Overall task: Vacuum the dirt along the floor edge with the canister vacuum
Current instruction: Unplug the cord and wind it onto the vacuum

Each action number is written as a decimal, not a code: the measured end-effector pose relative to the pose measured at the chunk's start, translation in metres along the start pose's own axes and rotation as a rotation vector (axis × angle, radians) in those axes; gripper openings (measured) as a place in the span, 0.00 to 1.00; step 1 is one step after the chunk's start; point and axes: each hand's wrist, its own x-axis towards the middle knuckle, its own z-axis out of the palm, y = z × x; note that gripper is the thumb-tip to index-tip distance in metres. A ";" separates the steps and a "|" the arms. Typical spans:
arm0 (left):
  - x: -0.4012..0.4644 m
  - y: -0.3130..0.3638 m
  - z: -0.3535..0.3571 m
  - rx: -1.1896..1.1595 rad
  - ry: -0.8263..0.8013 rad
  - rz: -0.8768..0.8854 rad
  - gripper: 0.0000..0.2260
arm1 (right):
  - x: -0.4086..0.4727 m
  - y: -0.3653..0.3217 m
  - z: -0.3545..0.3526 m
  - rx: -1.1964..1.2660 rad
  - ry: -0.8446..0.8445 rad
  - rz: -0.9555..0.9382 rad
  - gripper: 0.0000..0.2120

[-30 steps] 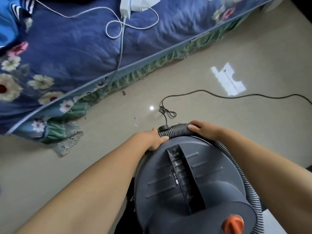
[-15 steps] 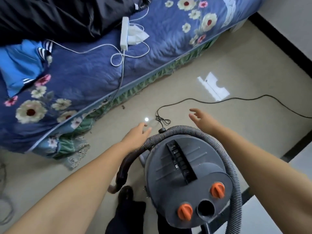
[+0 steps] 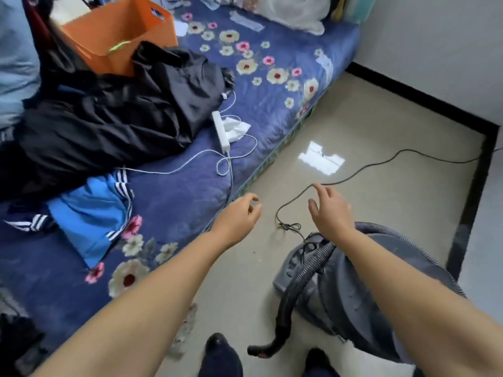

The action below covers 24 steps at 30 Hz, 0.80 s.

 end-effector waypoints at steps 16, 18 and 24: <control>0.194 0.122 -0.051 0.271 -0.155 0.407 0.20 | 0.096 0.021 -0.075 0.074 0.048 0.351 0.25; 0.231 0.140 -0.062 0.278 -0.169 0.436 0.20 | 0.127 0.024 -0.093 0.071 0.050 0.366 0.24; 0.328 0.196 -0.076 0.233 -0.191 0.494 0.19 | 0.205 0.049 -0.155 0.039 0.054 0.457 0.23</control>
